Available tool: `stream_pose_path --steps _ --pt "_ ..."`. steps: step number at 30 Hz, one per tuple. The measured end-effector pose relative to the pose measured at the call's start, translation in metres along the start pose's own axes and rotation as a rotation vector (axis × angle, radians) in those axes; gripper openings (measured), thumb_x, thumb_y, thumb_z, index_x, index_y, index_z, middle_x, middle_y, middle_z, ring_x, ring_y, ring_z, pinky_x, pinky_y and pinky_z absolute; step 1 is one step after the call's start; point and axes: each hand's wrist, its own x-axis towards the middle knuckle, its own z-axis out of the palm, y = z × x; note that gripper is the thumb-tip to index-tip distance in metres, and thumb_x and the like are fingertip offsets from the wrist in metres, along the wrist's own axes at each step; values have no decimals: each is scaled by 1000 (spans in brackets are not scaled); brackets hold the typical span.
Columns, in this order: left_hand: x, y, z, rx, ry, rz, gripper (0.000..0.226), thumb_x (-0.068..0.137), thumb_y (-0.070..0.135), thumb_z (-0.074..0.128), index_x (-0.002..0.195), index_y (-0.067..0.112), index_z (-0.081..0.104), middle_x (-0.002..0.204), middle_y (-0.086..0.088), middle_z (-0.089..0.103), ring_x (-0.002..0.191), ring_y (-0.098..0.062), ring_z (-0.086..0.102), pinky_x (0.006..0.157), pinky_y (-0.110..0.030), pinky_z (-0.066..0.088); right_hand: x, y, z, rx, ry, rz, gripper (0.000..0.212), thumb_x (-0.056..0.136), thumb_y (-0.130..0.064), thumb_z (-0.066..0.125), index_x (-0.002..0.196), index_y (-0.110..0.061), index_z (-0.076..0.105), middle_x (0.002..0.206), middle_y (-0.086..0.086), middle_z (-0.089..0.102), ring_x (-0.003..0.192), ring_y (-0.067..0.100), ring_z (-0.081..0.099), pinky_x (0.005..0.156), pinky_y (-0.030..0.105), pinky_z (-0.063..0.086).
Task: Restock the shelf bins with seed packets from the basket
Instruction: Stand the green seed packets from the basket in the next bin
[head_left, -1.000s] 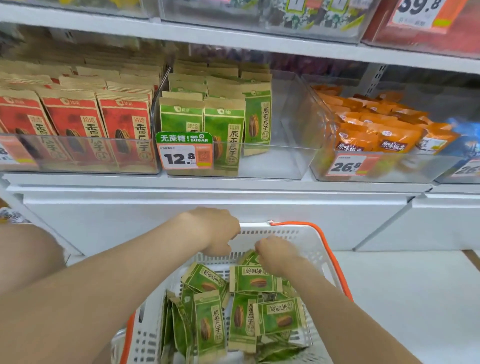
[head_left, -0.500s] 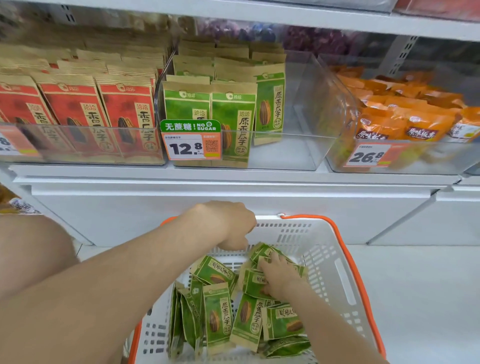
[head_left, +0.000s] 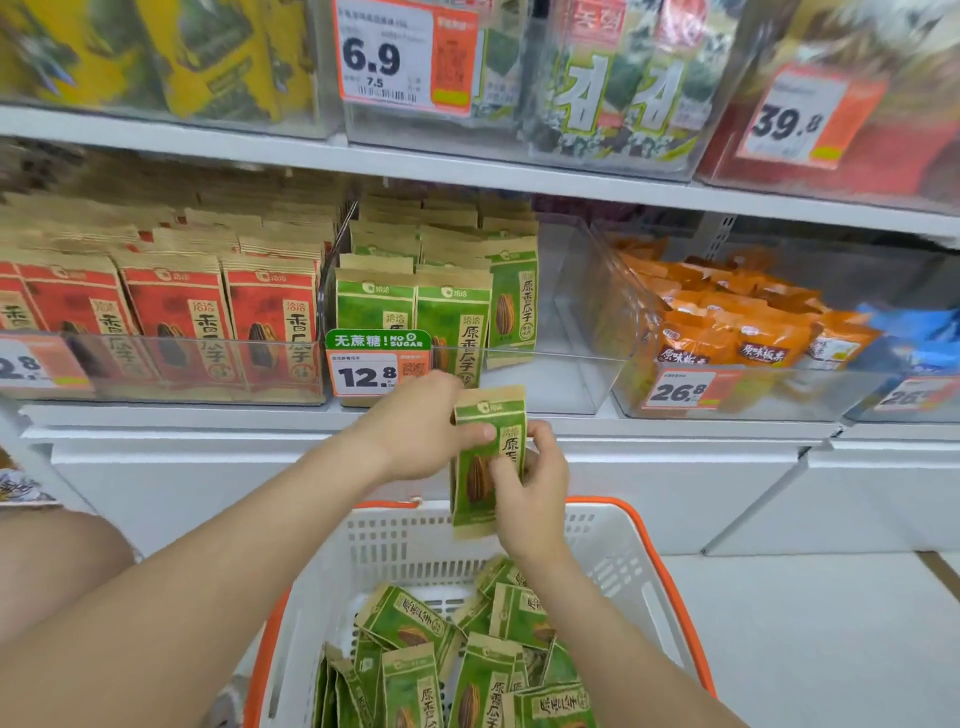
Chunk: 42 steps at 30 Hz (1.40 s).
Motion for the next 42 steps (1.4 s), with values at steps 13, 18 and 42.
stream_pose_path --steps 13,18,42 --pt "5 37 -34 -745 585 165 23 92 45 78 90 23 81 81 3 80 80 -23 79 82 -55 63 79 -126 -11 -204 -132 -318 31 102 -27 68 128 -16 54 105 -10 70 93 9 68 82 34 56" --pt "18 46 -46 -83 791 275 22 107 37 55 102 21 69 92 5 72 87 -20 67 79 -43 55 115 -137 -19 -436 -178 -492 37 105 -24 62 131 -22 36 112 -6 65 103 15 67 88 39 56" --pt "95 33 -58 797 459 183 87 82 71 45 149 16 47 158 -10 49 143 -28 49 121 -57 28 211 -78 2 -625 -378 368 122 74 -10 88 158 -26 1 140 5 51 122 25 58 109 45 50"
